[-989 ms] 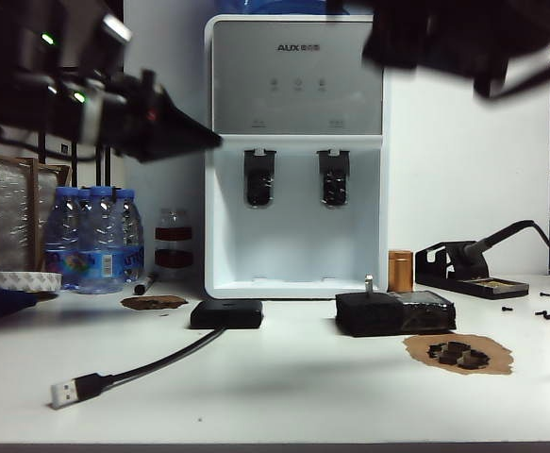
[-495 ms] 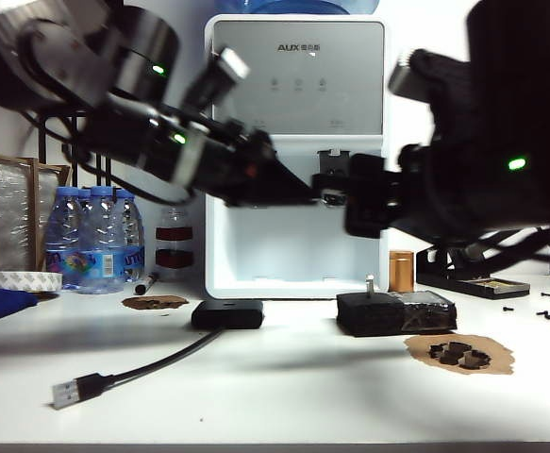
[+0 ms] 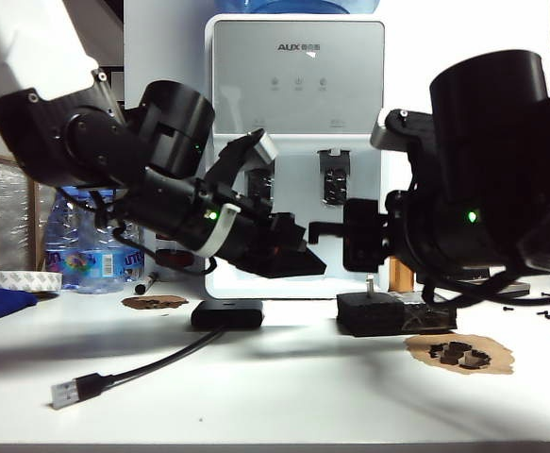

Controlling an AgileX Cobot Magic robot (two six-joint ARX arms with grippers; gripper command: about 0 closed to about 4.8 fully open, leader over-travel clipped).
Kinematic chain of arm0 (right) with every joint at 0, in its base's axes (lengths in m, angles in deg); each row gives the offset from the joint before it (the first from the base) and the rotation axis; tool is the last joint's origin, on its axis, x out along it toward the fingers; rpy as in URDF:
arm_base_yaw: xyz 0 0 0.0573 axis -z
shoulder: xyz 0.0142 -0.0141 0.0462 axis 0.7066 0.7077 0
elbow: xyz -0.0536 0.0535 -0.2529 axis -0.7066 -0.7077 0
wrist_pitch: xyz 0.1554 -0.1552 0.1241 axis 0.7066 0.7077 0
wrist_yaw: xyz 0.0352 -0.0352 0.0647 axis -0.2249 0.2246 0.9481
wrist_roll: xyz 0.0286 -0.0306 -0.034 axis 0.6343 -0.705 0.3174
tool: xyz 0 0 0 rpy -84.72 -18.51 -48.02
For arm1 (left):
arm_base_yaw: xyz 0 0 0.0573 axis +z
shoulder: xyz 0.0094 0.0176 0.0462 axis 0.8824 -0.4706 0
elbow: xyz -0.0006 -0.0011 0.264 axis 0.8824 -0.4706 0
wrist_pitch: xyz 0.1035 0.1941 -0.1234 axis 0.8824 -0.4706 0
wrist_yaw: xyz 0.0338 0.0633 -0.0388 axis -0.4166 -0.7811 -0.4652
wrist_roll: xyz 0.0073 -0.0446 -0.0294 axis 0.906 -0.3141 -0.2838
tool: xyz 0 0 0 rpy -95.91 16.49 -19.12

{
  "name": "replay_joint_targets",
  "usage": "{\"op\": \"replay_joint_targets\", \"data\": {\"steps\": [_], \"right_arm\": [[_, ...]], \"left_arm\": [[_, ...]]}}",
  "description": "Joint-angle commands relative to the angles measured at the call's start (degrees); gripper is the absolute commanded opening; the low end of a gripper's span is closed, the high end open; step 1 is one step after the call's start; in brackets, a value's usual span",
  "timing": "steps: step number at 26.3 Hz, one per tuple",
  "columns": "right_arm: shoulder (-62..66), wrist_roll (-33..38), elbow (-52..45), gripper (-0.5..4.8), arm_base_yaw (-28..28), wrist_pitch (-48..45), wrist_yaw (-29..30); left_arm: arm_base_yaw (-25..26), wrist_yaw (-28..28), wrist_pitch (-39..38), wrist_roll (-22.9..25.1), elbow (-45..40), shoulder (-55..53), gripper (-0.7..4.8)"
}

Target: Take the USB flash drive out of the black sponge and insert it into the slot on top of the black USB adpator box.

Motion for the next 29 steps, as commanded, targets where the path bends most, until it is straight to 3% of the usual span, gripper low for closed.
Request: {"op": "replay_joint_targets", "data": {"steps": [1,8,16,20,29], "right_arm": [[0.4,-0.3,1.3,1.97,2.2,-0.1,2.7],[5.6,-0.3,3.3,1.96,4.1,0.8,8.7],[7.4,-1.5,6.3,1.92,4.1,2.4,8.6],[7.8,-2.1,7.1,1.53,4.1,3.4,8.4],[9.2,-2.1,7.1,1.42,4.1,5.9,7.2]], "left_arm": [[-0.3,-0.5,1.3,0.1,2.9,-0.3,-0.04],[-0.5,0.7,-2.8,0.1,9.9,-4.2,-0.04],[-0.5,2.4,-3.9,0.0,12.7,-8.3,-0.04],[-1.0,5.6,-4.7,-0.1,12.6,-8.3,-0.04],[-1.0,8.5,-8.2,0.1,12.6,-9.4,-0.04]]}}
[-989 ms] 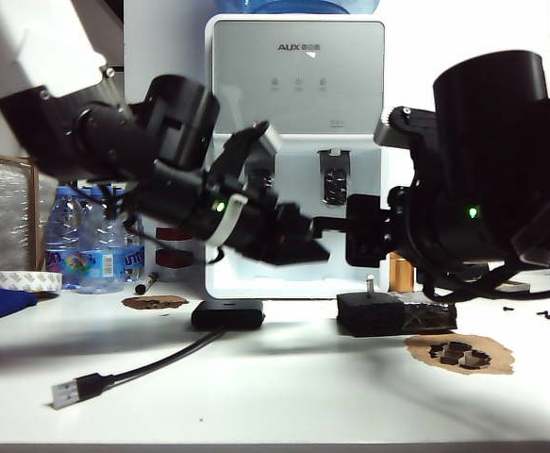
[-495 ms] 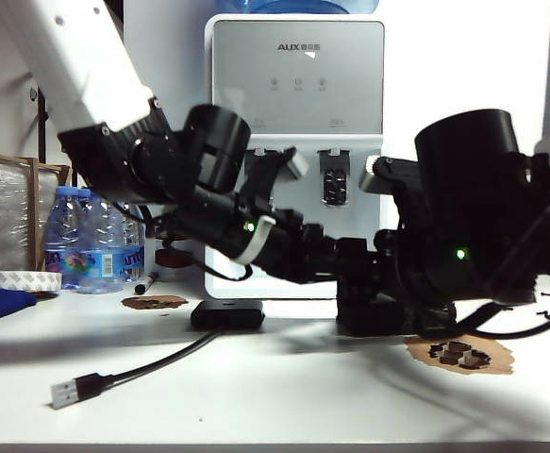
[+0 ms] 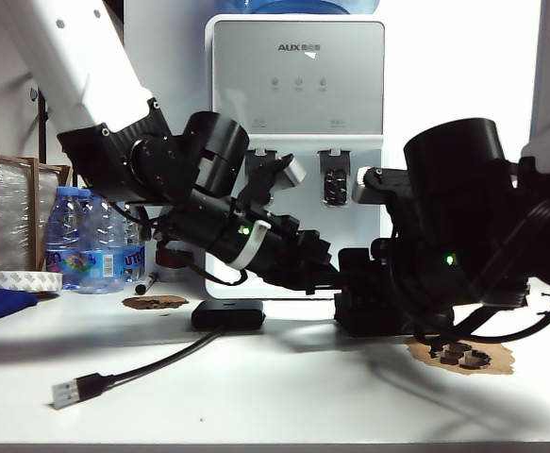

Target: Take the USB flash drive out of the black sponge and insert it into the slot on top of the black USB adpator box.

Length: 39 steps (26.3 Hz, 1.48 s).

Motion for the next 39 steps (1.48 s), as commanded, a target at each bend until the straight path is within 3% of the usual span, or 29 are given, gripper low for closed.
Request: {"op": "replay_joint_targets", "data": {"steps": [1,2,3,5,11,16,29,38,39], "right_arm": [[0.4,-0.2,0.3,1.21,0.1,0.9,0.5],[0.4,-0.6,0.3,0.92,0.1,1.1,0.4],[0.4,-1.1,0.3,0.22,0.1,1.1,0.4],[0.4,-1.5,0.3,-0.02,0.1,0.7,0.4],[0.4,-5.0,0.2,-0.02,0.1,-1.6,0.4],[0.0,-8.8,-1.1,-0.02,0.1,-7.5,0.5],[-4.6,-21.3,-3.1,-0.02,0.2,-4.7,1.3],[-7.6,-17.2,-4.5,-0.02,1.6,2.9,5.5],[-8.7,-16.3,-5.6,-0.02,2.6,3.7,6.2]], "left_arm": [[-0.7,4.6,-0.1,0.1,0.1,-1.0,-0.04],[-0.7,4.9,0.1,0.1,0.1,-1.2,-0.04],[-0.7,5.0,0.3,0.1,0.1,-1.3,-0.04],[-0.7,5.0,0.5,0.1,0.1,-1.3,-0.04],[-0.7,5.2,1.0,-0.1,0.1,-1.3,-0.04],[-0.7,6.8,3.7,-3.0,0.1,-1.3,-0.04],[-1.3,4.4,4.4,-3.9,0.2,-2.0,-0.04],[-1.3,3.2,2.9,-4.8,0.7,-3.1,-0.04],[-1.3,0.8,3.6,-4.8,0.7,-3.1,-0.04]]}}
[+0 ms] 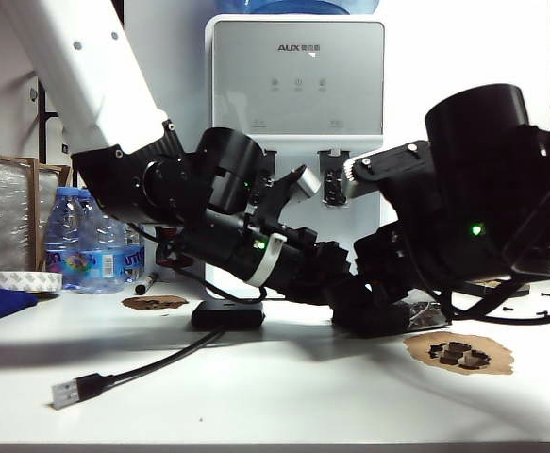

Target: Take the USB flash drive out of the black sponge and insert it into the slot on top of the black USB adpator box.

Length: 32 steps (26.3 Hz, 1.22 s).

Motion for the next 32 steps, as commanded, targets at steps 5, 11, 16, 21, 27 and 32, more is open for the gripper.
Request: {"op": "replay_joint_targets", "data": {"steps": [5,11,16,21,27,32], "right_arm": [[-5.9,9.7,-5.3,-0.02,5.2,-3.4,5.6],[-6.6,11.6,-5.2,-0.02,5.6,-5.2,11.7],[-9.7,15.3,-6.0,-0.02,5.6,-11.3,14.3],[-18.8,15.1,-7.9,-0.02,5.6,-10.9,14.6],[-36.0,28.0,-8.3,-0.02,9.1,-8.3,39.5],[-39.3,42.5,-5.7,-0.02,11.5,-6.7,66.8]], "left_arm": [[0.2,-9.7,6.3,-0.2,0.3,0.0,-0.04],[-0.8,-10.9,11.6,-0.2,0.3,0.0,-0.04],[-2.0,-21.1,7.6,0.9,0.2,1.7,-0.04],[1.6,-26.7,4.4,1.7,0.2,4.1,-0.04],[11.4,-32.9,-2.1,1.0,0.2,12.1,-0.04],[17.2,-34.6,-12.0,0.7,0.1,17.7,-0.04]]}}
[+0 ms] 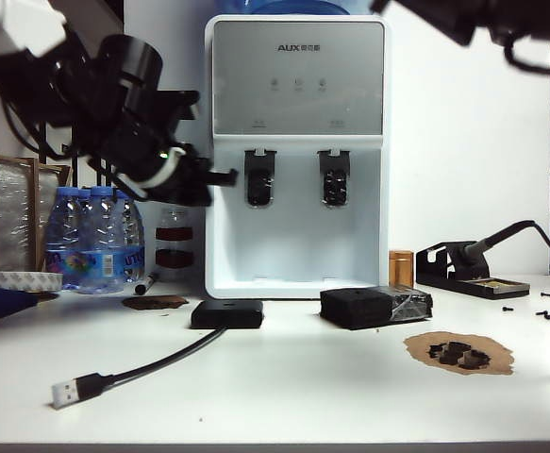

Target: Take the USB flash drive out of the black sponge and insert it into the slot on top of the black USB adpator box.

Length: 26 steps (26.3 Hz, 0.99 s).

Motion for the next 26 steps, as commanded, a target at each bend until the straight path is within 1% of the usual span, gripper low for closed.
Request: {"op": "replay_joint_targets", "data": {"steps": [1,3,4,5,6,7,8,9,10,11,12,13,14,15,16,18,19,20,22,24,26], "right_arm": [[-0.5,5.0,3.4,-0.02,-0.1,3.7,15.7],[0.3,0.9,7.6,-0.02,-0.1,13.4,20.2],[1.7,-3.1,10.7,-0.02,-0.1,19.5,22.1],[3.7,-8.2,14.4,-0.02,-0.1,25.4,22.0],[6.3,-12.9,18.2,-0.02,-0.2,29.1,21.9],[8.2,-15.4,20.4,-0.02,-0.3,30.4,21.8],[10.2,-17.2,22.3,-0.02,-0.3,30.8,21.4],[13.2,-19.0,24.7,-0.02,-0.3,30.8,20.5],[14.6,-19.8,25.6,-0.02,-0.3,30.8,20.5],[18.0,-20.5,27.7,-0.02,-0.7,30.8,20.6],[20.2,-20.9,29.0,-0.02,-1.2,31.1,20.9],[23.6,-22.3,31.3,-0.02,-2.2,32.1,23.4],[25.3,-22.6,32.4,-0.02,-2.8,33.2,24.0],[28.3,-24.1,34.5,-0.02,-4.1,36.4,23.9],[30.1,-25.6,36.1,-0.02,-4.6,39.2,24.0],[34.5,-32.7,41.3,-0.02,-5.0,47.7,23.4],[35.9,-34.8,43.4,-0.02,-5.0,51.3,21.2],[37.3,-38.8,45.7,-0.02,-5.0,56.0,19.4],[39.1,-46.8,49.0,-0.02,-5.0,64.2,15.1],[40.9,-54.0,51.2,-0.02,-5.0,70.6,12.6],[42.6,-57.4,51.4,-0.02,-5.0,71.0,12.2]], "left_arm": [[3.7,-2.7,-5.9,-1.1,0.1,3.3,-0.04],[6.1,-2.9,-9.3,-1.4,0.0,4.9,-0.04],[7.1,-3.3,-11.1,-1.4,-0.1,5.5,-0.04],[8.2,-2.7,-13.3,-1.6,-0.2,5.9,-0.04],[9.0,0.0,-15.1,-1.5,-0.7,6.4,-0.04],[9.7,5.5,-17.7,-1.0,-1.1,7.0,-0.04],[10.1,9.8,-19.4,-0.6,-1.4,7.3,-0.04],[11.0,17.7,-22.5,0.9,-2.0,8.2,-0.04],[11.5,21.0,-24.2,2.2,-2.2,8.7,-0.04],[12.7,27.6,-27.9,5.6,-2.5,10.0,-0.04],[13.6,31.1,-29.8,7.1,-2.6,10.6,-0.04],[15.6,37.2,-32.8,9.6,-2.6,11.8,-0.04],[16.5,39.9,-34.7,11.3,-2.6,12.5,-0.04],[18.5,43.8,-38.1,15.6,-2.6,13.7,-0.04],[19.9,44.8,-40.2,18.8,-2.6,14.5,-0.04],[23.8,47.8,-47.3,29.4,-2.6,16.0,-0.04],[25.4,50.3,-51.0,33.0,-2.6,16.3,-0.04],[26.9,53.1,-55.3,37.7,-2.6,16.3,-0.04],[27.8,54.5,-63.0,47.5,-2.6,16.3,-0.04],[27.8,55.5,-69.4,57.0,-2.8,16.3,-0.04],[27.8,56.5,-72.8,61.5,-2.9,16.3,-0.04]]}}
